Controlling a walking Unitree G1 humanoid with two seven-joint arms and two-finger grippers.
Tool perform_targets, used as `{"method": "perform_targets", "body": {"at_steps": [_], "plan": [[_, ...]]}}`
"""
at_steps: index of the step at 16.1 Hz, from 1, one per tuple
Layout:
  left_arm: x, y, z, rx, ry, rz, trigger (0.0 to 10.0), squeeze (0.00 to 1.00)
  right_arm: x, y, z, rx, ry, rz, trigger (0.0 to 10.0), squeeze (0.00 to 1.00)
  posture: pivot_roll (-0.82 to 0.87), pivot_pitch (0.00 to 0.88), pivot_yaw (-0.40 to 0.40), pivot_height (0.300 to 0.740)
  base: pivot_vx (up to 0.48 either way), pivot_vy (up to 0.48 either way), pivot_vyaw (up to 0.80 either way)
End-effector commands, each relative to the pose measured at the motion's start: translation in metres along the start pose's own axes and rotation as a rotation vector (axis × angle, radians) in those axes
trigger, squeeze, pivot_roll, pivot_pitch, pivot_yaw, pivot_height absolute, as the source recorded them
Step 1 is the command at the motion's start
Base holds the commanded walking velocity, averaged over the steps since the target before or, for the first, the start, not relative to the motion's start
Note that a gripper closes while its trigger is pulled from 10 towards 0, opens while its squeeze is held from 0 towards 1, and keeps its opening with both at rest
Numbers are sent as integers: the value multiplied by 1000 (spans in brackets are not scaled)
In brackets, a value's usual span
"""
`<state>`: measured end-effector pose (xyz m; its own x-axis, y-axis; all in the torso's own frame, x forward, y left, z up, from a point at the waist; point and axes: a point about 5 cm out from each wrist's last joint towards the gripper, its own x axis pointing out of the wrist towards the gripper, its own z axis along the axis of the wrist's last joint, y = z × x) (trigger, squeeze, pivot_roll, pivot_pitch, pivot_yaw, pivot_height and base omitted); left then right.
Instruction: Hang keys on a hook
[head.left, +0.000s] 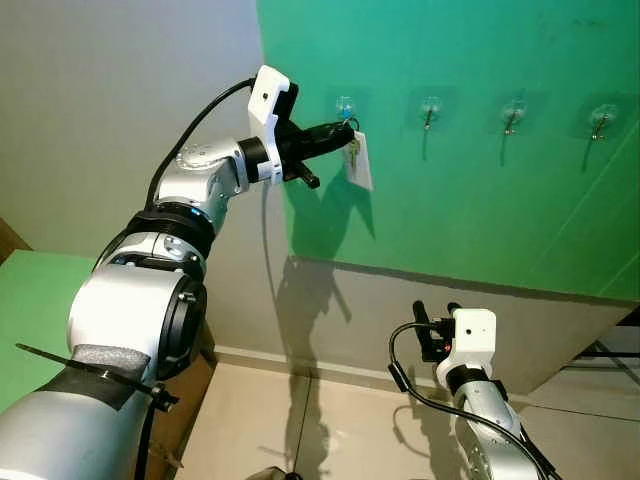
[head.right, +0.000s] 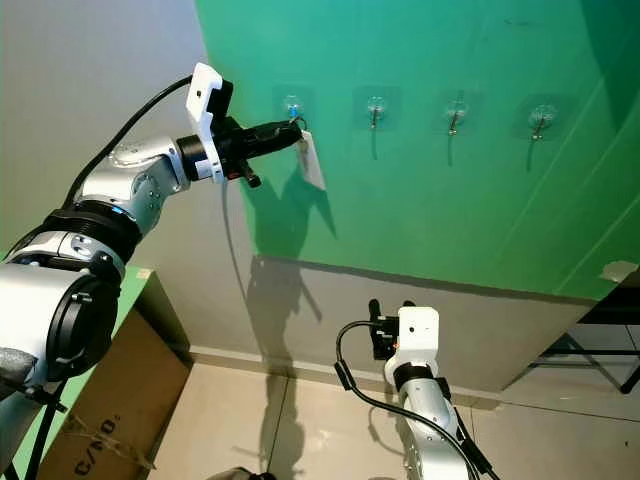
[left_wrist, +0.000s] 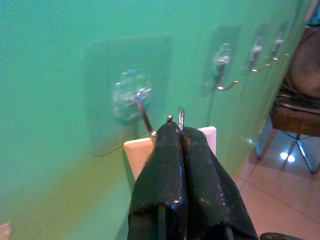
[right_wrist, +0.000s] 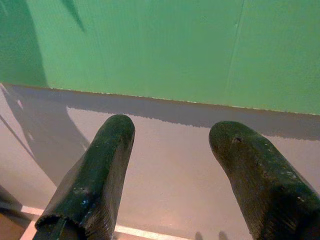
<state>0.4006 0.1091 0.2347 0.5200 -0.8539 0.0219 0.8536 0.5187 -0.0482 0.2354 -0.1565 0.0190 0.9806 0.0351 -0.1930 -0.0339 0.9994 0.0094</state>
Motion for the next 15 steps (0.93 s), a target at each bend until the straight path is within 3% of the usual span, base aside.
{"method": "perform_targets", "body": {"at_steps": [1,6,11,15], "plan": [[0,3,11,14,-18,26,10000,0,-3,1,-1,-11,-2,-2,10000,0,-241,0,119,740,0,0,0],[-4,7,9,-15,-27,73,10000,0,-4,-1,-4,-10,8,0,10000,0,-240,0,118,740,0,0,0],[-3,15,6,-186,-30,238,10000,0,-1,-1,-4,-6,13,4,10000,0,-239,0,116,740,0,0,0],[0,14,3,-205,-23,266,10000,0,-1,-1,-6,-5,19,3,10000,0,-242,0,118,740,0,0,0]]}}
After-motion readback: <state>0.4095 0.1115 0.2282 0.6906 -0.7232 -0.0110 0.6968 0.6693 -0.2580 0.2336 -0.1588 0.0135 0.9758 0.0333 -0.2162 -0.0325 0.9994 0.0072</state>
